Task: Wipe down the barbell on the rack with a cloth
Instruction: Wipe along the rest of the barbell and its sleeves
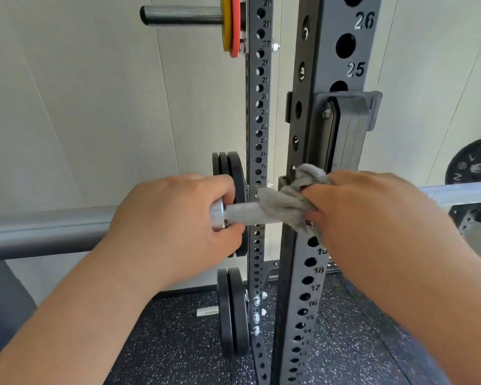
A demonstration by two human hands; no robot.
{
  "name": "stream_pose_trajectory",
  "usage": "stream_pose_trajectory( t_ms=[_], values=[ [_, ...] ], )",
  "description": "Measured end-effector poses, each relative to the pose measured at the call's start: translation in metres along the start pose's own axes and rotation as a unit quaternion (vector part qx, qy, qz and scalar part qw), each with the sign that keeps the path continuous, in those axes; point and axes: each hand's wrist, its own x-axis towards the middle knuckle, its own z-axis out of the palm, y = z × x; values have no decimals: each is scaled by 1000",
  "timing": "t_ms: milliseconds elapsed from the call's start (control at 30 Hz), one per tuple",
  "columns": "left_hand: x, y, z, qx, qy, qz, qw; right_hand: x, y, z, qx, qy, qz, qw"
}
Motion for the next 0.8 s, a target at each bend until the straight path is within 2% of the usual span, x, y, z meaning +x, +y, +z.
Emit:
stream_pose_trajectory(
  t_ms=[100,200,400,533,633,700,800],
  values=[
    [0,-1,-1,-3,-2,11,1000,-2,-11,-4,-27,7,-3,1000],
    [-1,-3,0,-3,6,24,1000,-4,-37,7,-14,59,-28,998],
    [-3,-4,1,-2,12,40,999,-3,-42,13,21,142,34,989],
    [-6,-9,4,6,22,46,999,-3,-37,4,-33,53,75,995],
    [-5,-10,7,11,27,53,998,-3,-31,2,5,111,102,989],
    [-5,-10,9,11,33,49,998,-1,-35,7,25,109,85,990],
    [-4,-9,12,17,44,50,998,-1,-42,15,-10,85,51,995]
  ],
)
